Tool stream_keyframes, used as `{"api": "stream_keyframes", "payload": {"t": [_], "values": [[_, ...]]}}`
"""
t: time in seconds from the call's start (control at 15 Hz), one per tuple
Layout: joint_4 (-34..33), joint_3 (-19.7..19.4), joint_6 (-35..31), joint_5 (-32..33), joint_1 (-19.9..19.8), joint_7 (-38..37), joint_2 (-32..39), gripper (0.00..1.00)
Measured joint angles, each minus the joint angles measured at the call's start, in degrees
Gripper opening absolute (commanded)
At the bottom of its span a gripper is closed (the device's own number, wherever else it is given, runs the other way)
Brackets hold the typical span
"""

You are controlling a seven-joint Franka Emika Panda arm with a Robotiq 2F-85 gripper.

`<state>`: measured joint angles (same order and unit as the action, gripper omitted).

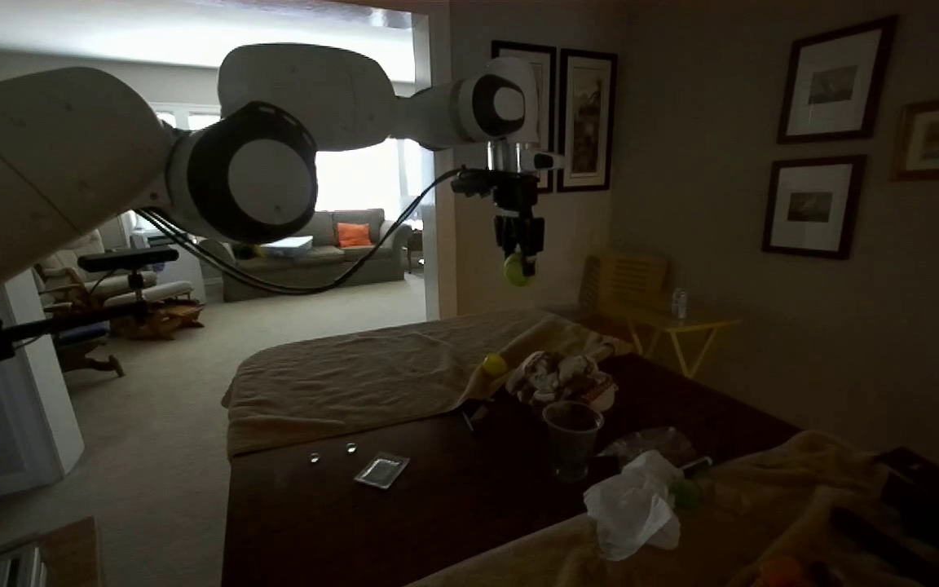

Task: Put the tennis ball in the clear cup.

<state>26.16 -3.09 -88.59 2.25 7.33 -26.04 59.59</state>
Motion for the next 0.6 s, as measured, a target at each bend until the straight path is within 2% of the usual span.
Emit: {"api": "stream_keyframes", "payload": {"t": [0.27, 0.6], "values": [[0.0, -2.5, 4.3, 0.2, -1.8, -4.8, 0.4, 0.42], [0.0, -2.8, 13.2, 0.1, -4.8, -9.8, 0.7, 0.42]]}}
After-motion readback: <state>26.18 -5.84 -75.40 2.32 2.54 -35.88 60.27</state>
